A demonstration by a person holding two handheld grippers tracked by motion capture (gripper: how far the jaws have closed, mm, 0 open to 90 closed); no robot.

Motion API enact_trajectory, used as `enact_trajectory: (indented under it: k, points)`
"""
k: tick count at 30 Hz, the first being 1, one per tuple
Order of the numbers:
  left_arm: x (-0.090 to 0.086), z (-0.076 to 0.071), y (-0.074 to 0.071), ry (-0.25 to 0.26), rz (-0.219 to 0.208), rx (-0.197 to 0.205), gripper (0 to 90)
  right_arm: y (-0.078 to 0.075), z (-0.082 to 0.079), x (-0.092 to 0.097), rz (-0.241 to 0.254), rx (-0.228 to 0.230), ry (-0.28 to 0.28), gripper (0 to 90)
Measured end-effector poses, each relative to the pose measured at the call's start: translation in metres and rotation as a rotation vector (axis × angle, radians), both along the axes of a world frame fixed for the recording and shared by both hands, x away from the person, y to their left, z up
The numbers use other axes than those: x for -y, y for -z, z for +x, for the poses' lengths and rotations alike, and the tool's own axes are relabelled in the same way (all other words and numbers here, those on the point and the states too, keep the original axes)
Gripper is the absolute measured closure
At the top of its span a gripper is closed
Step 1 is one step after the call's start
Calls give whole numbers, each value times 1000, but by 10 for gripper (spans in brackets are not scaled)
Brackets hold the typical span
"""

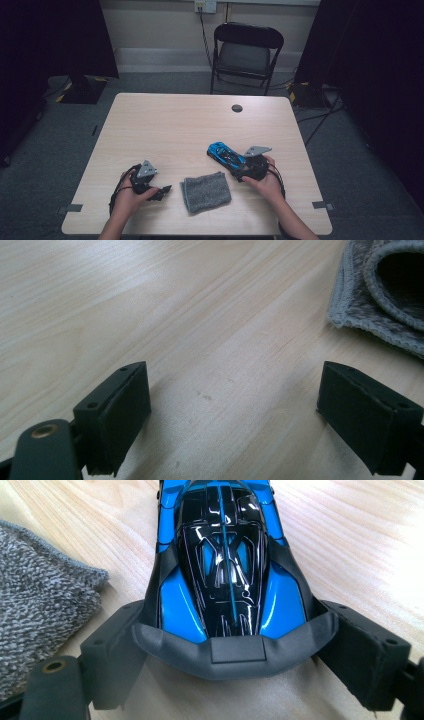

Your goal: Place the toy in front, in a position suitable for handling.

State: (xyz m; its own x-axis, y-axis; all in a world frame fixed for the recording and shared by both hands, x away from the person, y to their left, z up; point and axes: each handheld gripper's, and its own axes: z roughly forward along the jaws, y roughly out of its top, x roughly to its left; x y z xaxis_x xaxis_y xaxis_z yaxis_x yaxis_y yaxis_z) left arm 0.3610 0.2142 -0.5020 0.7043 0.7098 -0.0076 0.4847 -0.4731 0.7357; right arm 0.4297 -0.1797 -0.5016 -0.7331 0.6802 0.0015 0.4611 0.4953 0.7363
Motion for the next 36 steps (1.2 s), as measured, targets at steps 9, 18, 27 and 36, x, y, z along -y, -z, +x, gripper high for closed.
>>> enact_trajectory:
  k: [9, 18, 27, 36]
  points:
    - [3, -1, -2, -24, -47, -20, 190, 0, -1, 1, 13, 7, -6, 235]
    - [27, -11, -35, 149, -137, 57, 244, 0, 1, 1, 14, 7, -1, 235]
    - [75, -24, -44, 348, -163, 67, 321, 0, 1, 0, 15, 7, 1, 235]
    - [94, -24, -31, 385, -114, 67, 329, 0, 2, 0, 14, 7, 0, 235]
